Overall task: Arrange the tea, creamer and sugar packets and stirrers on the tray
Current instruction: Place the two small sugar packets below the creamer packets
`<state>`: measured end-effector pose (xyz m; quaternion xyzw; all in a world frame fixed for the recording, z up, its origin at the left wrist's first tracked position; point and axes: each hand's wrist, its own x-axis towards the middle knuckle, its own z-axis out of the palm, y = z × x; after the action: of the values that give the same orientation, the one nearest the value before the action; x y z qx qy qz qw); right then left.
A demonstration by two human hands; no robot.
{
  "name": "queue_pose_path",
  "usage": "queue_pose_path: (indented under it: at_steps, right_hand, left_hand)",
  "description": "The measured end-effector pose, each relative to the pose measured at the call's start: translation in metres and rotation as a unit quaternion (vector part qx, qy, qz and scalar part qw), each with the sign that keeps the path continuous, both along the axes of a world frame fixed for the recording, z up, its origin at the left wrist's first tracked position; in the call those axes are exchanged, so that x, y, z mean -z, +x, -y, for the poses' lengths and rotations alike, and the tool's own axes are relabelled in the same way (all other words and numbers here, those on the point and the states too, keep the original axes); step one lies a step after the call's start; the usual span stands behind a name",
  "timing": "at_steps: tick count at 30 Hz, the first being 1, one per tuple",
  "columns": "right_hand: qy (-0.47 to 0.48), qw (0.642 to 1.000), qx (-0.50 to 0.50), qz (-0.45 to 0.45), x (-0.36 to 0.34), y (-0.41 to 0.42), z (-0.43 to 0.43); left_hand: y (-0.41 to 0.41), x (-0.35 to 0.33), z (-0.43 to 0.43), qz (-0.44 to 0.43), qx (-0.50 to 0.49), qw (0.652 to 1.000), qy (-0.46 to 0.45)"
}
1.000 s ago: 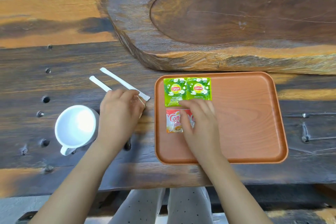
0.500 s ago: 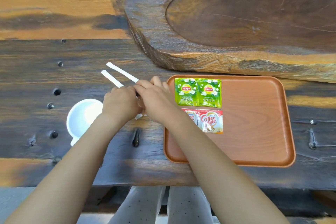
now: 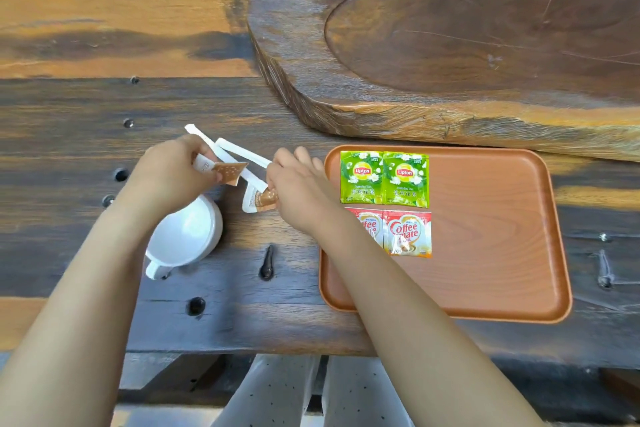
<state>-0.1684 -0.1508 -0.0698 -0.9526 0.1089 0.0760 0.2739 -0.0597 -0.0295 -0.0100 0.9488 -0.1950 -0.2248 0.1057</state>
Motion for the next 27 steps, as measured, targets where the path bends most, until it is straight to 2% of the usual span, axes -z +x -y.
queue_pose_path:
  at_steps: [3, 5, 7, 10, 13, 15, 18, 23, 27]
  right_hand:
    - [0.050, 0.999, 0.021, -0.003, 0.000, 0.000, -0.003]
    - [0.133, 0.989, 0.063, 0.003, -0.001, -0.005, -0.001]
    - [0.234, 0.965, 0.117, 0.020, -0.006, -0.010, 0.001]
    - [0.360, 0.909, 0.202, 0.058, -0.017, -0.021, 0.004]
    - [0.510, 0.821, 0.241, 0.084, -0.030, -0.036, 0.007]
    - [0.560, 0.783, 0.249, 0.104, -0.037, -0.049, 0.010]
    - [0.598, 0.747, 0.258, 0.130, -0.044, -0.068, 0.013]
    - [0.564, 0.744, 0.324, 0.152, -0.041, -0.119, 0.020]
    - [0.439, 0.802, 0.394, 0.094, -0.031, -0.170, 0.020]
  left_hand:
    - [0.000, 0.004, -0.009, 0.014, -0.041, 0.997, -0.067]
    - [-0.001, 0.007, -0.014, 0.014, -0.070, 0.990, -0.122]
    - [-0.002, 0.008, -0.016, -0.022, -0.111, 0.975, -0.190]
    - [-0.011, 0.003, -0.012, -0.105, -0.181, 0.929, -0.306]
    - [-0.026, 0.000, -0.002, -0.200, -0.216, 0.881, -0.371]
    - [-0.037, 0.001, 0.005, -0.246, -0.223, 0.862, -0.383]
    - [-0.051, 0.002, 0.013, -0.294, -0.231, 0.835, -0.403]
    - [-0.060, 0.005, 0.023, -0.314, -0.241, 0.813, -0.427]
    - [-0.066, 0.008, 0.027, -0.319, -0.230, 0.818, -0.419]
